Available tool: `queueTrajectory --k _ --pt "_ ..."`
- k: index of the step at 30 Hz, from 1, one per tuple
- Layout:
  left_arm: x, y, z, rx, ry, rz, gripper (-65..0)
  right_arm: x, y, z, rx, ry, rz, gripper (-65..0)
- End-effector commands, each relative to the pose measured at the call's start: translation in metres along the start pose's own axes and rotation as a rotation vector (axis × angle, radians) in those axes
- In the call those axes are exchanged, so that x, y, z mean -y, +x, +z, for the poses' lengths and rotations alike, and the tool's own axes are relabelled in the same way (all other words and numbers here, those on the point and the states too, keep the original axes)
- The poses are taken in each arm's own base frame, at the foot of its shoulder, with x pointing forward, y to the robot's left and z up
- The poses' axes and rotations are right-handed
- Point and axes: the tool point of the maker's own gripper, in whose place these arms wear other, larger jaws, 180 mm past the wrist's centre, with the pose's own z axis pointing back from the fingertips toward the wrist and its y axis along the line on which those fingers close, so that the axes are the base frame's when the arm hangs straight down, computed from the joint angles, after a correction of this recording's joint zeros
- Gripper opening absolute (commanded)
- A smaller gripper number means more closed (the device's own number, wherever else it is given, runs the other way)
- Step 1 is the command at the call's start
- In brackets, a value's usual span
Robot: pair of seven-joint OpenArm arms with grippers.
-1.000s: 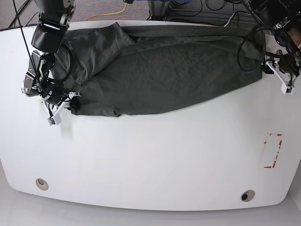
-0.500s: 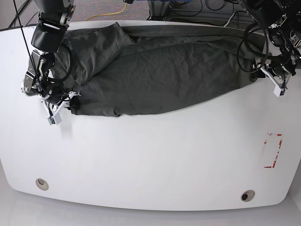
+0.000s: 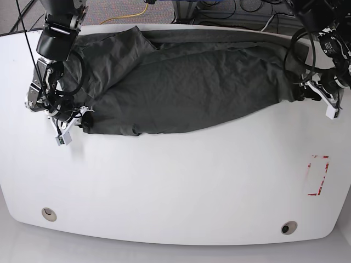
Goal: Layout the t-shirt on the table in an organized manner, then fold the t-shirt properly
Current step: 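Lower the left gripper toward the shirt side and reach for the fabric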
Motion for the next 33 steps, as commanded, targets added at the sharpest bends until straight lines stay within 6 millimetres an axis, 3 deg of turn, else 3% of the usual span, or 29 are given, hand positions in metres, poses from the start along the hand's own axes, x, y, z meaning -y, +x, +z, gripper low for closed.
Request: queueTrajectory --k 1,8,20,33 --pt "0.004 0.017 0.005 0.053 -0.022 -0.017 -24.2 0.006 0.009 0.006 0.003 -0.019 0.023 -56.1" --pt "0.013 0.024 0.006 0.071 -0.068 -0.017 -24.2 0.006 0.009 0.006 0.003 -0.019 0.023 -56.1" --pt "0.011 0.043 0.003 0.093 -0.043 -0.036 -24.2 0.005 0.008 0.005 0.003 -0.016 0.022 -56.1" --pt "0.028 0.045 -0.047 -0.053 -0.087 -0.079 -24.2 -0.005 0.007 -0.002 0.005 0.005 0.012 -56.1"
